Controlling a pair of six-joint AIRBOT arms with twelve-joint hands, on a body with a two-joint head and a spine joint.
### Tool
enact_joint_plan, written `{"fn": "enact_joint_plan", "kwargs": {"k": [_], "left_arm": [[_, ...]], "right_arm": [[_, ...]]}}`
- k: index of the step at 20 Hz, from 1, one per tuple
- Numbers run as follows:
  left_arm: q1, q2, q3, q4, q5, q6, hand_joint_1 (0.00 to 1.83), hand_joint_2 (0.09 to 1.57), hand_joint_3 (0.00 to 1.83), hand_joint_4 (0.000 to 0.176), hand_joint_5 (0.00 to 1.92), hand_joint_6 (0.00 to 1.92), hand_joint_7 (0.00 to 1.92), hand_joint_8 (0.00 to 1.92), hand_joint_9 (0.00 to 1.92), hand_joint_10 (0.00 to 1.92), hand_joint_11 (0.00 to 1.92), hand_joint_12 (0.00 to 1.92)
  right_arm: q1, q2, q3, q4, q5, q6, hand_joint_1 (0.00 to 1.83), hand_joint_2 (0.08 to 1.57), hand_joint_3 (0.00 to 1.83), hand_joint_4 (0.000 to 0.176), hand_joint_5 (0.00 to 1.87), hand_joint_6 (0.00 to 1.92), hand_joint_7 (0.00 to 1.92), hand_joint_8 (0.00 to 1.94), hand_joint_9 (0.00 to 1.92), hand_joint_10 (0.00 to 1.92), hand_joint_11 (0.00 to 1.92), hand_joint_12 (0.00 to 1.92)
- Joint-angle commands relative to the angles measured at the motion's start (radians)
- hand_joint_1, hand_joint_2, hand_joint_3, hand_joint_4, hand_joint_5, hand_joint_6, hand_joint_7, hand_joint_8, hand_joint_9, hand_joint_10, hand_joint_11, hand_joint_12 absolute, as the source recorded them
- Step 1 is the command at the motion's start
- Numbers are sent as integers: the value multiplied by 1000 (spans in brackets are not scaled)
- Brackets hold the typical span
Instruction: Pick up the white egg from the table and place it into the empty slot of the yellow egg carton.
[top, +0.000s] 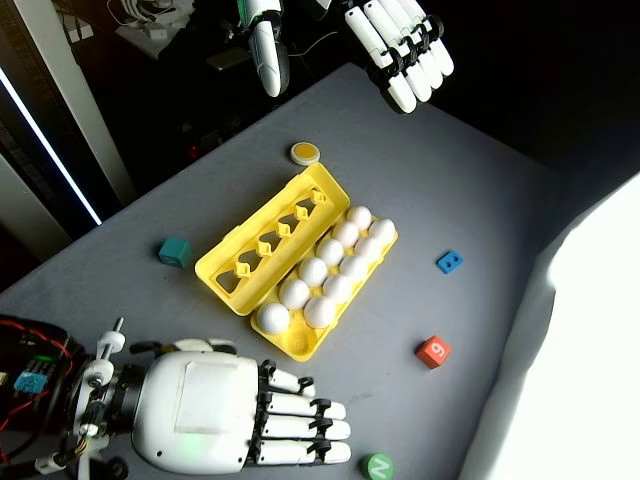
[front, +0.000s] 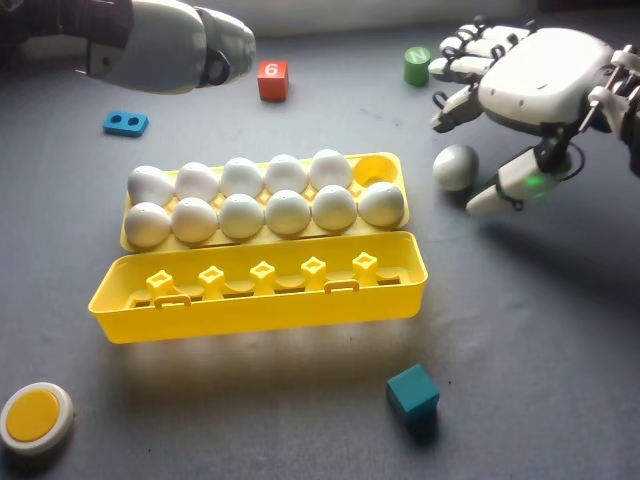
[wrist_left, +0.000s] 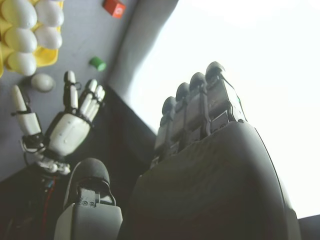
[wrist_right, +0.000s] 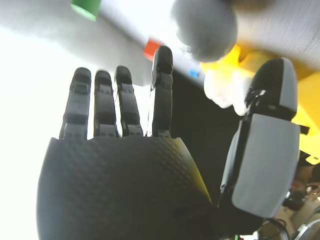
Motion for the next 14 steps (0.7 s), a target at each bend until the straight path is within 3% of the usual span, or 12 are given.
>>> {"fn": "enact_joint_plan", "kwargs": {"k": [1, 3, 5, 8, 9, 10, 13, 14], "left_arm": [[-10, -1, -3, 98, 27, 3, 0, 1196, 5, 0, 30, 0, 32, 0, 0, 0, 0, 0], [-10, -1, -3, 98, 27, 3, 0, 1192, 2, 0, 34, 5, 39, 4, 6, 2, 0, 0], [-10, -1, -3, 98, 27, 3, 0, 1194, 3, 0, 29, 2, 38, 3, 10, 4, 0, 0], [-10, -1, -3, 98, 27, 3, 0, 1193, 2, 0, 26, 1, 24, 0, 0, 0, 0, 0], [-10, -1, -3, 98, 27, 3, 0, 1195, 3, 0, 46, 9, 43, 8, 7, 3, 0, 0], [-10, -1, -3, 98, 27, 3, 0, 1191, 1, 0, 41, 5, 47, 9, 15, 6, 0, 0], [-10, -1, -3, 98, 27, 3, 0, 1197, 3, 0, 56, 11, 62, 13, 25, 9, 0, 0], [-10, -1, -3, 98, 27, 3, 0, 1195, 2, 0, 61, 10, 66, 13, 28, 9, 0, 0]], "right_arm": [[5, 11, 9, -13, 111, 14, 678, 805, 0, 109, 641, 20, 156, 17, 0, 0, 0, 0], [1, 11, 32, -74, 113, 76, 639, 807, 0, 133, 643, 16, 136, 5, 0, 0, 0, 0], [-4, 6, 44, -92, 135, 84, 650, 814, 3, 124, 651, 15, 115, 0, 0, 0, 0, 0], [-7, -11, 68, -175, 169, 142, 629, 813, 2, 134, 649, 10, 124, 7, 0, 0, 0, 0], [-7, -21, 83, -201, 171, 165, 639, 813, 2, 131, 657, 12, 146, 13, 0, 0, 0, 0], [-6, -30, 96, -224, 173, 183, 681, 816, 1, 116, 678, 16, 175, 19, 0, 0, 0, 0], [-8, -42, 119, -295, 174, 245, 701, 812, 0, 114, 700, 19, 190, 17, 0, 0, 0, 0], [-9, -42, 122, -330, 179, 270, 771, 794, 0, 100, 801, 23, 275, 16, 0, 0, 0, 0]]}}
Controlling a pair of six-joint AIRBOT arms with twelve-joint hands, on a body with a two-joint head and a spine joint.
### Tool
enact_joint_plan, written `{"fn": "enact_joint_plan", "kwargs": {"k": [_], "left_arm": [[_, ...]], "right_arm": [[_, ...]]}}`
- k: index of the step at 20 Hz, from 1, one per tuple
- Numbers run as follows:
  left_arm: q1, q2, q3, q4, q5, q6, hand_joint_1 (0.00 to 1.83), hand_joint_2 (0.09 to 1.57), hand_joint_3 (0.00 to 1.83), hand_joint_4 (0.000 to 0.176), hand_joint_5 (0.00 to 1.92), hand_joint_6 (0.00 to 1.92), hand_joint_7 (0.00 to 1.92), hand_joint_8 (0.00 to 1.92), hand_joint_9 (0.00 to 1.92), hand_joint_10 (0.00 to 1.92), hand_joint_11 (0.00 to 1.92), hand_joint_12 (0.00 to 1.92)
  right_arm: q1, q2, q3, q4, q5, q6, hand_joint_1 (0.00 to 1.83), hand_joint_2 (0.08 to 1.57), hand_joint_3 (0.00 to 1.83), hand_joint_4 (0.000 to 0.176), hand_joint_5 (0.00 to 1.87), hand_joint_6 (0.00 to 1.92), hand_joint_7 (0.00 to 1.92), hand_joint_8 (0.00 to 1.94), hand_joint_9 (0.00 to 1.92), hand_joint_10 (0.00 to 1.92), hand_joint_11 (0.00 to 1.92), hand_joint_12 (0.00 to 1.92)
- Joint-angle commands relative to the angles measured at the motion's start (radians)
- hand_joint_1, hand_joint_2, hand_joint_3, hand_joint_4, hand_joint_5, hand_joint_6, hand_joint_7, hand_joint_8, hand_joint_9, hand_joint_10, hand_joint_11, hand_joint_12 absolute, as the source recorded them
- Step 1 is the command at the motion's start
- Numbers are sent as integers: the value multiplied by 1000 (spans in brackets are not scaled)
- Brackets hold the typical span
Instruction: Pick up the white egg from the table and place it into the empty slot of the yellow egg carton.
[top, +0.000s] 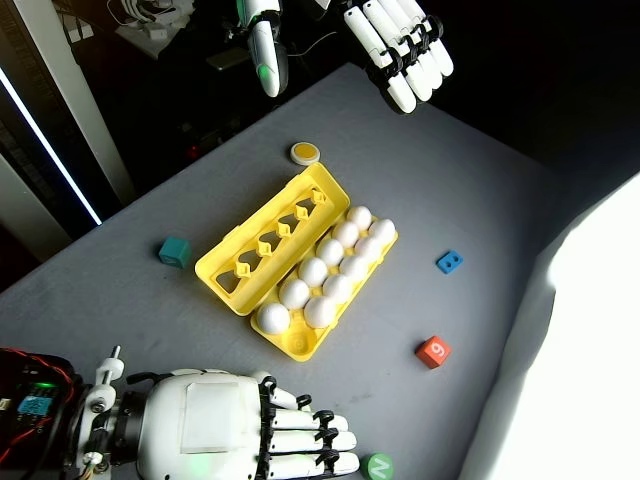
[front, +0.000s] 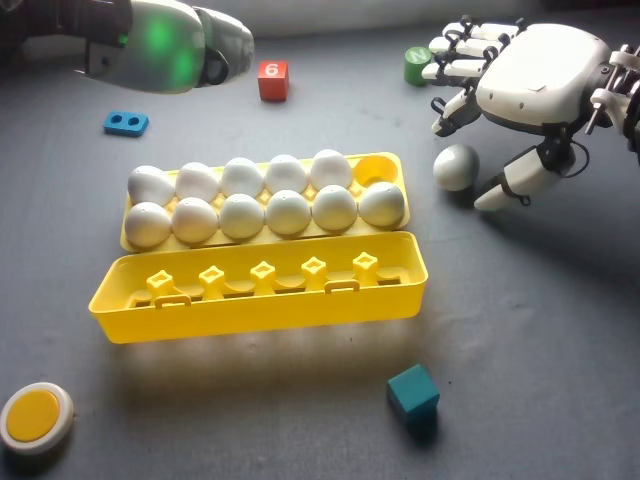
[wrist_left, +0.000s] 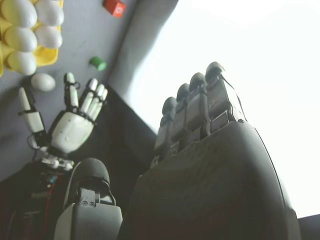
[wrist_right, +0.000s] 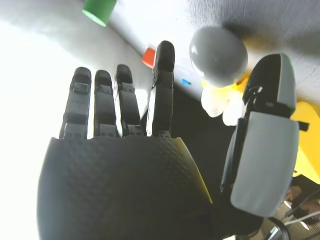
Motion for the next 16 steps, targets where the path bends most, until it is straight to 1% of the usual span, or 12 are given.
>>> {"fn": "enact_joint_plan", "kwargs": {"k": [1, 2, 3, 4, 6, 7, 8, 10, 11, 12, 14, 16], "left_arm": [[-10, -1, -3, 98, 28, 3, 0, 1195, 2, 0, 61, 10, 66, 13, 28, 9, 0, 0], [-10, -1, -3, 98, 28, 3, 0, 1195, 1, 0, 66, 12, 66, 12, 32, 10, 0, 0], [-10, -1, -3, 98, 28, 3, 0, 1191, 0, 0, 42, 2, 41, 2, 7, 1, 0, 0], [-10, -1, -3, 98, 28, 3, 0, 1190, 0, 0, 37, 0, 35, 0, 1, 0, 0, 0], [-10, -1, -3, 98, 28, 3, 0, 1187, 0, 0, 23, 0, 21, 0, 1, 0, 0, 0], [-10, -1, -3, 98, 28, 3, 0, 1186, 0, 0, 11, 3, 12, 2, 0, 0, 0, 0], [-10, -1, -3, 98, 28, 3, 0, 1186, 0, 0, 11, 3, 12, 2, 0, 0, 0, 0], [-10, -1, -3, 98, 28, 3, 0, 1188, 0, 0, 9, 2, 7, 3, 0, 0, 0, 0], [-10, -1, -3, 98, 28, 3, 0, 1189, 0, 0, 18, 6, 16, 7, 0, 0, 0, 0], [-10, -1, -3, 98, 28, 3, 0, 1192, 1, 0, 23, 7, 15, 6, 0, 0, 0, 0], [-10, -1, -3, 98, 28, 3, 0, 1187, 0, 0, 51, 17, 49, 17, 15, 6, 0, 0], [-10, -1, -3, 98, 28, 3, 0, 1188, 0, 0, 15, 2, 9, 1, 0, 0, 0, 0]], "right_arm": [[2, 5, 7, 0, 128, 15, 771, 794, 0, 100, 801, 23, 275, 16, 0, 0, 0, 0], [1, 5, 8, -17, 137, 26, 785, 802, 0, 101, 827, 13, 337, 11, 0, 0, 0, 0], [-3, 5, 9, -30, 152, 31, 822, 814, 4, 84, 843, 14, 352, 10, 0, 0, 0, 0], [-5, 5, 10, -33, 159, 34, 836, 817, 5, 82, 860, 19, 348, 6, 0, 0, 0, 0], [-7, 3, 10, -33, 176, 37, 844, 834, 10, 94, 895, 25, 315, 0, 0, 0, 0, 0], [-6, 1, 10, -33, 185, 42, 929, 860, 0, 63, 965, 12, 338, 5, 0, 0, 0, 0], [-5, 0, 10, -33, 190, 46, 929, 860, 0, 63, 965, 12, 338, 5, 0, 0, 0, 0], [-1, -3, 10, -33, 207, 51, 997, 868, 2, 84, 1057, 12, 393, 4, 36, 5, 27, 22], [1, -5, 10, -32, 208, 53, 1010, 859, 4, 108, 1096, 2, 407, 0, 61, 0, 5, 189], [2, -7, 10, -30, 212, 54, 1094, 939, 5, 162, 1345, 153, 450, 10, 84, 5, 0, 219], [2, -10, 10, -28, 218, 75, 1109, 975, 0, 175, 1335, 334, 451, 1, 98, 1, 0, 212], [3, -14, 10, -20, 218, 81, 1113, 975, 0, 176, 1333, 349, 465, 6, 124, 10, 0, 206]]}}
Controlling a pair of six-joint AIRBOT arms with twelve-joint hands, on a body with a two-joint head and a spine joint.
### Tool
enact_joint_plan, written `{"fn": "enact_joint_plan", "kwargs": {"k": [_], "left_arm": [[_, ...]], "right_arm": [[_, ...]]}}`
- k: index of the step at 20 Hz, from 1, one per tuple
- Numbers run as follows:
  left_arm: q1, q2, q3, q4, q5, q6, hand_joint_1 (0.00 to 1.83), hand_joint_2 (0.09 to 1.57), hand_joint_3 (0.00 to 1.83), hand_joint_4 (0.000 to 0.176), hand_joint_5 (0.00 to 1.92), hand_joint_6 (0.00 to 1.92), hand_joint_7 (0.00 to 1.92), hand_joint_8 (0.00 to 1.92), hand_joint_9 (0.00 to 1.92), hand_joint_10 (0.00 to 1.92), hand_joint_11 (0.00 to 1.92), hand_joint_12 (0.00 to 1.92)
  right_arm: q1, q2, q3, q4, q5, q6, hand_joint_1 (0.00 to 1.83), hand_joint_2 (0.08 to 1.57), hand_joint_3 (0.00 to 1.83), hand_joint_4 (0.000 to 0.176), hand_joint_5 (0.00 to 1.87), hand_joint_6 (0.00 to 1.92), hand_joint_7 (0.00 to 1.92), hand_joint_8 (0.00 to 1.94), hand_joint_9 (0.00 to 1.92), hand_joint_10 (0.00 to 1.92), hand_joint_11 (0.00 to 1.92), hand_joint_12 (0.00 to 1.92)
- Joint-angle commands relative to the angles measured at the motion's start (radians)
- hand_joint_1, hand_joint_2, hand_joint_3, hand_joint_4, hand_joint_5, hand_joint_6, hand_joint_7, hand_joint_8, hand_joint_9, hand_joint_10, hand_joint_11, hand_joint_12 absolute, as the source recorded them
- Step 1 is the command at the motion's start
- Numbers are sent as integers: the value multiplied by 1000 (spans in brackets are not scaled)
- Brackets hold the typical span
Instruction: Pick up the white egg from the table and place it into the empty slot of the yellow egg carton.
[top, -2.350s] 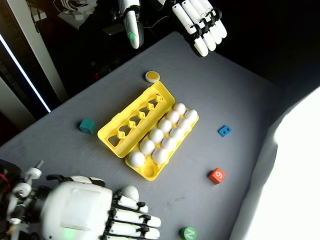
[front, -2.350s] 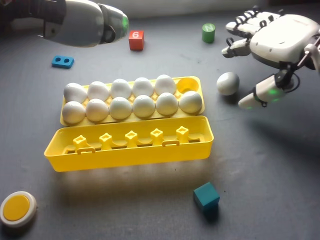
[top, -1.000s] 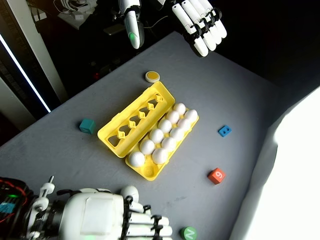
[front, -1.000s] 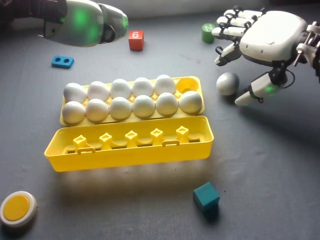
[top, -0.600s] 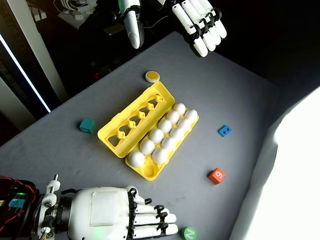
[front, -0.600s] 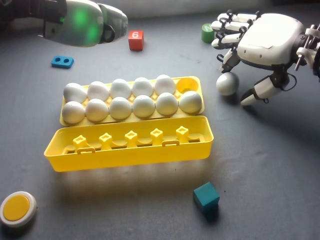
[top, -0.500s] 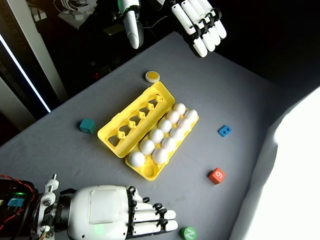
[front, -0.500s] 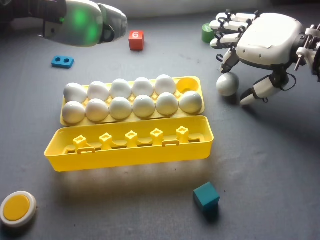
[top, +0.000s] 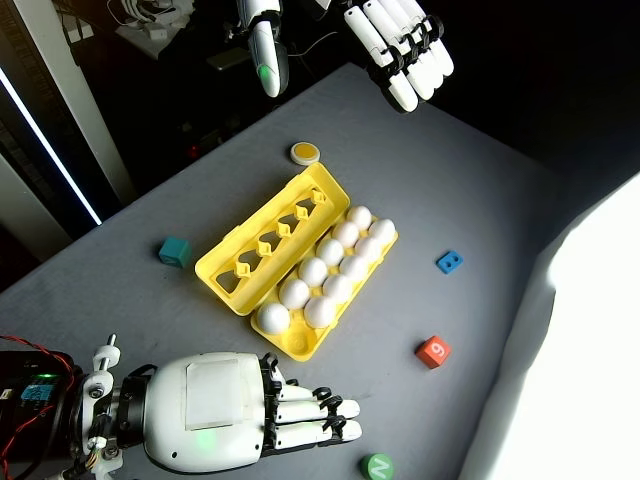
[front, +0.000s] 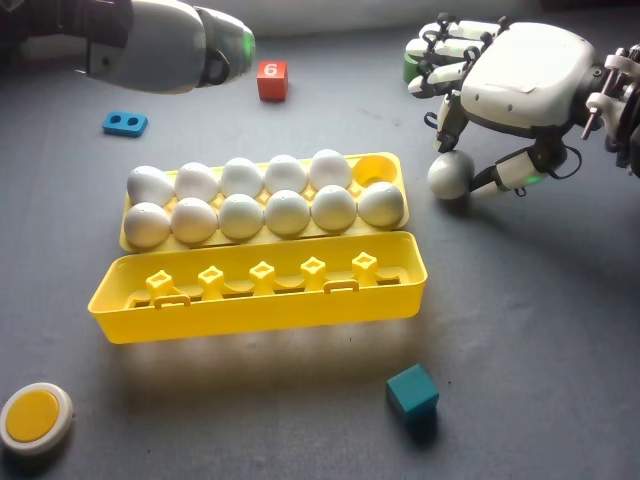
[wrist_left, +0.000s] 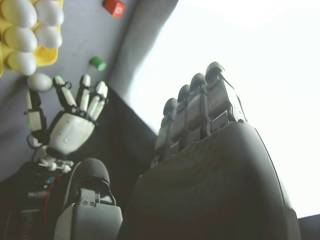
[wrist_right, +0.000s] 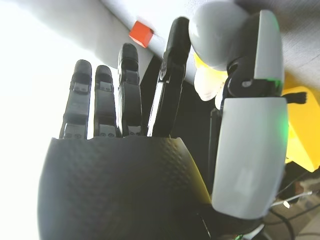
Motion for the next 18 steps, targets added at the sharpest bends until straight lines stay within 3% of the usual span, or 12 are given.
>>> {"fn": "enact_joint_plan", "kwargs": {"k": [1, 2, 4, 5, 9, 10, 11, 12, 13, 16, 17, 18], "left_arm": [[-10, -1, -3, 98, 27, 3, 0, 1189, 0, 0, 14, 2, 15, 5, 0, 0, 0, 0], [-10, -1, -3, 98, 27, 3, 0, 1188, 0, 0, 30, 9, 27, 10, 2, 1, 0, 0], [-10, -1, -3, 98, 27, 3, 0, 1190, 0, 0, 26, 6, 21, 6, 0, 0, 0, 0], [-10, -1, -3, 98, 27, 3, 0, 1198, 4, 0, 39, 10, 51, 17, 20, 8, 0, 0], [-10, -1, -3, 98, 27, 3, 0, 1194, 1, 0, 44, 9, 40, 8, 8, 1, 0, 0], [-10, -1, -3, 98, 27, 3, 0, 1190, 0, 0, 44, 8, 35, 5, 1, 0, 0, 0], [-10, -1, -3, 98, 27, 3, 0, 1195, 2, 0, 45, 8, 39, 7, 8, 3, 0, 0], [-10, -1, -3, 98, 27, 3, 0, 1195, 2, 0, 45, 8, 39, 7, 8, 3, 0, 0], [-10, -1, -3, 98, 27, 3, 0, 1193, 1, 0, 46, 7, 39, 5, 5, 2, 0, 0], [-10, -1, -3, 99, 27, 3, 0, 1192, 0, 0, 39, 3, 24, 0, 0, 0, 0, 0], [-10, -1, -3, 99, 27, 3, 0, 1190, 0, 0, 39, 3, 23, 1, 0, 0, 0, 0], [-10, -1, -3, 99, 27, 3, 0, 1191, 0, 0, 35, 1, 25, 2, 0, 0, 0, 0]], "right_arm": [[12, 1, 3, 27, 110, 10, 1110, 978, 0, 176, 1324, 364, 485, 6, 118, 4, 0, 126], [12, 1, 2, 27, 109, 11, 1107, 982, 0, 176, 1313, 388, 535, 10, 136, 6, 0, 156], [11, 2, 1, 27, 108, 11, 1115, 987, 0, 147, 1299, 431, 380, 0, 109, 0, 0, 178], [13, 5, 0, 27, 109, 13, 1129, 998, 1, 76, 1266, 502, 311, 0, 111, 2, 0, 246], [37, 42, -29, 28, 114, 37, 1120, 1003, 0, 94, 1244, 543, 304, 0, 91, 0, 0, 83], [46, 49, -37, 28, 116, 37, 1121, 1005, 0, 89, 1238, 554, 294, 0, 74, 0, 0, 26], [56, 54, -44, 33, 113, 37, 1115, 1005, 0, 111, 1238, 556, 292, 0, 64, 2, 0, 16], [68, 55, -49, 39, 99, 37, 1115, 1005, 0, 111, 1238, 556, 292, 0, 64, 2, 0, 16], [82, 55, -50, 46, 86, 37, 1102, 1008, 0, 145, 1221, 586, 290, 0, 70, 4, 0, 21], [131, 38, -48, 47, 58, 12, 1115, 1004, 0, 110, 1240, 551, 324, 4, 82, 8, 10, 10], [153, 26, -46, 28, 35, 11, 1127, 999, 0, 79, 1259, 519, 339, 3, 105, 10, 20, 22], [165, 17, -45, 7, 20, 12, 1129, 999, 0, 73, 1262, 511, 331, 1, 103, 7, 9, 21]]}}
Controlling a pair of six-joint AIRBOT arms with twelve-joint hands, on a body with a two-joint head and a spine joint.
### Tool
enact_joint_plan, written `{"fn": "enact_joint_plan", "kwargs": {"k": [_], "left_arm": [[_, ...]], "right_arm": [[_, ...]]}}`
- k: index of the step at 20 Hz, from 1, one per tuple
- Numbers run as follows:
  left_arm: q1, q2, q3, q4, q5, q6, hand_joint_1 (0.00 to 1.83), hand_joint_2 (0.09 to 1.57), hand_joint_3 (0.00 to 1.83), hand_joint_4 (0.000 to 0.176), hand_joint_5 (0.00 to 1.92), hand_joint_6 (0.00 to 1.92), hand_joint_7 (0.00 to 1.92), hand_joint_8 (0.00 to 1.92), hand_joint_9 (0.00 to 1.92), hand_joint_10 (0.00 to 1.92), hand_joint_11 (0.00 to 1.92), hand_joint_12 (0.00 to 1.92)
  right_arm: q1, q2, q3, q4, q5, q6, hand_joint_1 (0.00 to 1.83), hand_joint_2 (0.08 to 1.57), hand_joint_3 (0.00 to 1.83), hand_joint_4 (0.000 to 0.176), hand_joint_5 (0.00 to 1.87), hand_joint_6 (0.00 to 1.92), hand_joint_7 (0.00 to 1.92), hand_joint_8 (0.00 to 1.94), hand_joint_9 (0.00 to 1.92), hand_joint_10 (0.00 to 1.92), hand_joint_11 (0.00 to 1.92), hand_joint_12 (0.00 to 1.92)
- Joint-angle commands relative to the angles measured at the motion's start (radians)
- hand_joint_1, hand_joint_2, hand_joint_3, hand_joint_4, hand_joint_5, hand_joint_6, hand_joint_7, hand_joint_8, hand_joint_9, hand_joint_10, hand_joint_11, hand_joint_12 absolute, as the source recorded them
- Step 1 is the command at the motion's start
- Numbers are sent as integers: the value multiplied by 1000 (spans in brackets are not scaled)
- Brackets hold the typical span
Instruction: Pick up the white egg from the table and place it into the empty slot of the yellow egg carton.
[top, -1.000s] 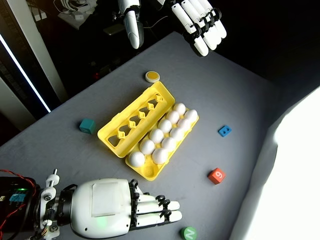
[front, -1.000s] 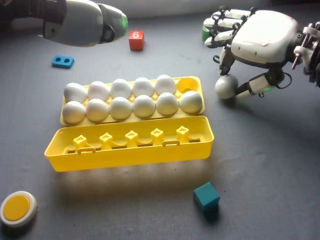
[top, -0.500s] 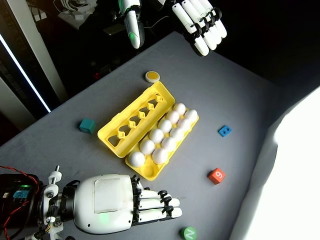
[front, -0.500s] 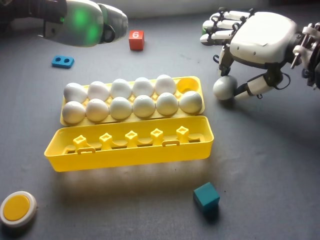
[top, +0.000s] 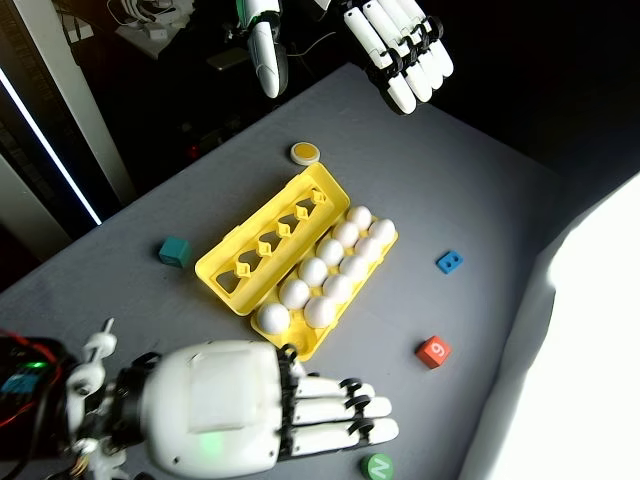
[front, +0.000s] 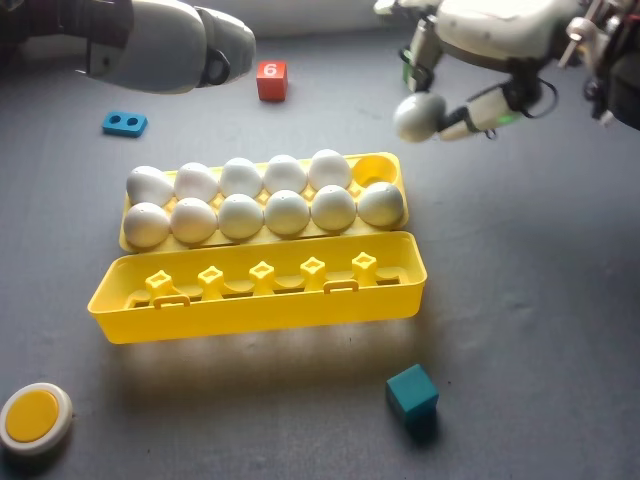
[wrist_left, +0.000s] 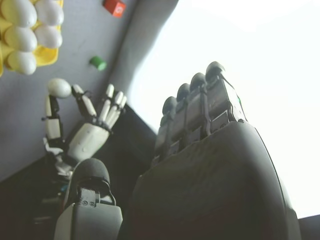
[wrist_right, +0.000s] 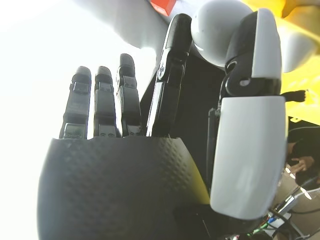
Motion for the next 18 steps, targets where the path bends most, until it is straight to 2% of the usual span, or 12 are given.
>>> {"fn": "enact_joint_plan", "kwargs": {"k": [1, 2, 3, 4, 5, 8, 9, 11, 14, 15, 16, 18], "left_arm": [[-10, -1, -3, 99, 27, 3, 0, 1191, 0, 0, 31, 0, 21, 0, 0, 0, 0, 0], [-10, -1, -3, 99, 27, 3, 0, 1191, 0, 0, 31, 0, 24, 2, 0, 0, 0, 0], [-10, -1, -3, 99, 27, 3, 0, 1191, 0, 0, 34, 1, 28, 3, 0, 0, 0, 0], [-10, -1, -3, 99, 27, 3, 0, 1195, 2, 0, 36, 2, 29, 3, 0, 0, 0, 0], [-10, -1, -3, 99, 27, 3, 0, 1197, 2, 0, 35, 2, 31, 4, 2, 1, 0, 0], [-9, -1, -3, 99, 27, 3, 0, 1192, 0, 0, 14, 0, 4, 0, 0, 0, 0, 0], [-9, -1, -3, 99, 27, 3, 0, 1193, 0, 0, 30, 8, 21, 8, 0, 0, 0, 0], [-9, -1, -3, 99, 27, 3, 0, 1190, 0, 0, 31, 7, 23, 8, 0, 0, 0, 0], [-9, -1, -3, 99, 27, 3, 0, 1187, 0, 0, 34, 7, 30, 9, 5, 2, 0, 0], [-9, -1, -3, 99, 27, 3, 0, 1189, 0, 0, 41, 10, 37, 12, 9, 4, 0, 0], [-9, -1, -3, 99, 27, 3, 0, 1184, 0, 0, 8, 1, 7, 2, 1, 0, 0, 0], [-9, -1, -3, 99, 27, 3, 0, 1190, 0, 0, 18, 7, 12, 5, 0, 0, 0, 0]], "right_arm": [[19, -8, 2, -3, 90, 0, 1125, 1007, 2, 70, 1234, 560, 354, 1, 108, 4, 6, 40], [25, -18, 3, -18, 84, 1, 1103, 1015, 2, 123, 1205, 611, 323, 0, 91, 1, 0, 7], [29, -38, 4, -44, 77, 0, 1105, 1011, 0, 127, 1218, 588, 346, 3, 108, 5, 22, 18], [30, -51, 4, -58, 64, -4, 1107, 1010, 0, 126, 1223, 579, 359, 6, 111, 5, 7, 14], [32, -64, 4, -62, 41, -13, 1118, 1006, 0, 96, 1235, 559, 373, 6, 118, 5, 1, 11], [36, -89, 4, -74, 4, -39, 1118, 1002, 0, 105, 1249, 535, 371, 1, 121, 2, 6, 28], [39, -93, 4, -87, -6, -49, 1125, 1002, 0, 82, 1248, 537, 379, 2, 128, 3, 0, 6], [41, -96, 4, -144, -10, -50, 1125, 1002, 0, 80, 1247, 536, 389, 5, 144, 9, 0, 0], [41, -95, 5, -201, -14, -50, 1098, 1004, 0, 166, 1231, 555, 471, 29, 151, 8, 0, 0], [41, -95, 7, -211, -17, -50, 1094, 1003, 0, 174, 1226, 555, 457, 19, 144, 4, 0, 0], [40, -95, 7, -224, -22, -50, 1015, 925, 0, 100, 1025, 236, 353, 6, 124, 0, 0, 0], [41, -95, 8, -232, -24, -50, 860, 866, 0, 128, 900, 36, 360, 7, 81, 2, 0, 0]]}}
